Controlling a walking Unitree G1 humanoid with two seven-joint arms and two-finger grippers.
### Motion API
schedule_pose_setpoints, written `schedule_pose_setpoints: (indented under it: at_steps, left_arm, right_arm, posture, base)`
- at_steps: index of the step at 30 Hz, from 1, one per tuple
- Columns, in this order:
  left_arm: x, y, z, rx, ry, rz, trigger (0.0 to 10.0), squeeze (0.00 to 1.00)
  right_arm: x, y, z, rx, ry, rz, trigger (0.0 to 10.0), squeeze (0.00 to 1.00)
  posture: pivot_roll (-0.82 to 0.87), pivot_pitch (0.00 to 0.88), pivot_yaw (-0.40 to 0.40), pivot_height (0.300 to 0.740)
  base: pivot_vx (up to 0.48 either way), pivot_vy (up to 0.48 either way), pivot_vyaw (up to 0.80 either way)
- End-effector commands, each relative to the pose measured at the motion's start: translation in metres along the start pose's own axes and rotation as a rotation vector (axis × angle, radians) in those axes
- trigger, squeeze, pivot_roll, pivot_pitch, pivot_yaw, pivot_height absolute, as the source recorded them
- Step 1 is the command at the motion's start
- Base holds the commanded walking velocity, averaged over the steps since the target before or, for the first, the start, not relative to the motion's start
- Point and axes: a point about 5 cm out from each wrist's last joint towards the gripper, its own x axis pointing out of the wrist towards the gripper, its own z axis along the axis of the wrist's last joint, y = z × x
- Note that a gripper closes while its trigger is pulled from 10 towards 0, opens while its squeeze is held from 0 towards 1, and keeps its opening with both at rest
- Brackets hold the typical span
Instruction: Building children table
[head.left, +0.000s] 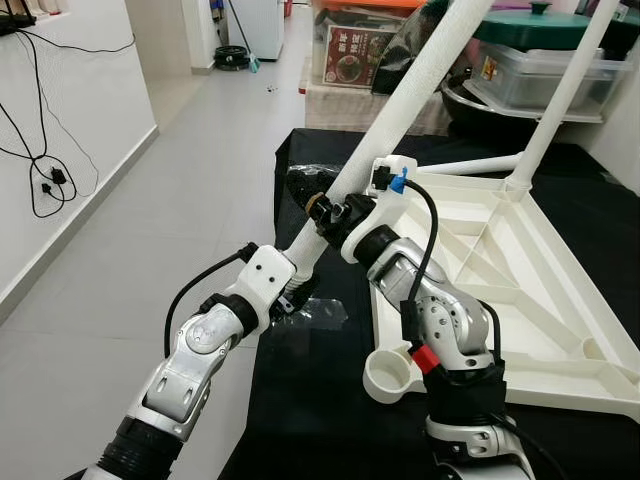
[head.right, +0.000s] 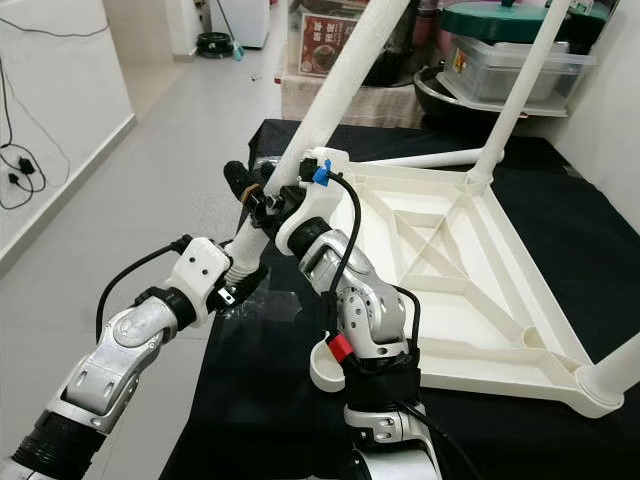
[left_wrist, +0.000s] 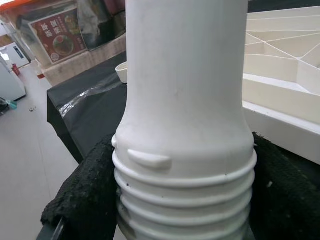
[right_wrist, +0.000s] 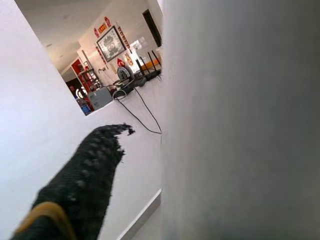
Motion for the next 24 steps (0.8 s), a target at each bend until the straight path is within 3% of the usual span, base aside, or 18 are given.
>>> schedule_pose_setpoints:
  at_steps: [1, 5, 6, 7, 14, 24]
  left_arm:
    - [0.0006, -0.0030, 0.0008, 0.030, -0.011, -0.020, 10.0, 0.00]
    - [0.0005, -0.0029, 0.0007, 0.032, -0.013, -0.015, 10.0, 0.00]
    - [0.0004, -0.0036, 0.0004, 0.035, -0.015, -0.016, 10.0, 0.00]
    - [0.0008, -0.0042, 0.0007, 0.040, -0.017, -0.018, 10.0, 0.00]
    - [0.0020, -0.0055, 0.0017, 0.009, -0.028, -0.014, 10.0, 0.00]
    - [0.0033, -0.0119, 0.0011, 0.027, -0.026, -0.025, 10.0, 0.00]
  right_arm:
    - [0.0017, 0.0043, 0.0011, 0.005, 0.004, 0.026, 10.0, 0.00]
    - [0.0018, 0.0050, 0.0013, 0.004, 0.005, 0.029, 10.0, 0.00]
    - [0.0019, 0.0055, 0.0016, 0.002, 0.003, 0.029, 9.1, 0.00]
    - [0.0022, 0.0060, 0.0022, 0.008, -0.001, 0.030, 0.0, 0.00]
    - [0.0026, 0.0066, 0.0026, -0.007, 0.002, 0.033, 0.0, 0.00]
    - [0.0047, 0.0010, 0.0089, -0.005, -0.031, -0.009, 0.0, 0.00]
  posture:
    - [0.06, 0.007, -0.080, 0.740]
    - [0.05, 0.002, -0.078, 0.740]
    - [0.05, 0.002, -0.074, 0.740]
    - [0.05, 0.003, -0.077, 0.740]
    - [0.05, 0.002, -0.076, 0.740]
    - [0.05, 0.000, -0.074, 0.740]
  base:
    - [0.000, 0.000, 0.00]
    - [0.000, 0.000, 0.00]
    - [0.000, 0.000, 0.00]
    - [0.000, 0.000, 0.00]
    - [0.000, 0.000, 0.00]
    - [0.000, 0.000, 0.00]
